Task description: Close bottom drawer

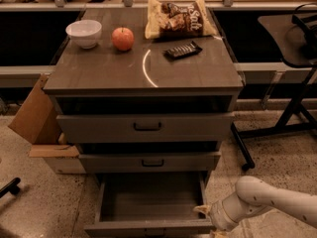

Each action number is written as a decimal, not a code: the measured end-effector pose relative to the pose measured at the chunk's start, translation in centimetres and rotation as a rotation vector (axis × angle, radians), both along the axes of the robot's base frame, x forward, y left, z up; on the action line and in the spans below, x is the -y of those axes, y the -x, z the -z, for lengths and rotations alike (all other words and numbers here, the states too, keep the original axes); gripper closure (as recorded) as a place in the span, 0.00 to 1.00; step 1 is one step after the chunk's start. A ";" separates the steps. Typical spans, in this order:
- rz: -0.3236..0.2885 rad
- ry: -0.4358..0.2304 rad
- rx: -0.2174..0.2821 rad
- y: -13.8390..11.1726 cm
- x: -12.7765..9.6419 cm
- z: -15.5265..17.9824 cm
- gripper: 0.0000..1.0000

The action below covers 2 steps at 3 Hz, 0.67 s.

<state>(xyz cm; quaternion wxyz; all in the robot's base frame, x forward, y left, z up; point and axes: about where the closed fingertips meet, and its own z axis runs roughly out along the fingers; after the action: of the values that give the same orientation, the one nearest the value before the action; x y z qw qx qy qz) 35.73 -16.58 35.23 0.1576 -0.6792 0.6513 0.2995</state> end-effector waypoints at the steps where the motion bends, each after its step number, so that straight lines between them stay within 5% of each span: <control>1: 0.003 -0.050 -0.021 0.0 -0.3 2.8 0.39; 2: 0.002 -0.054 -0.026 0.2 -0.5 3.0 0.63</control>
Offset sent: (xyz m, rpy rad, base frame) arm -0.0002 0.0028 -0.0240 0.0435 0.0183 -0.0021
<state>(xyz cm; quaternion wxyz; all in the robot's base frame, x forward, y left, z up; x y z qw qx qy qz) 35.55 -16.04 32.20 0.1677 -0.6702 0.6457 0.3253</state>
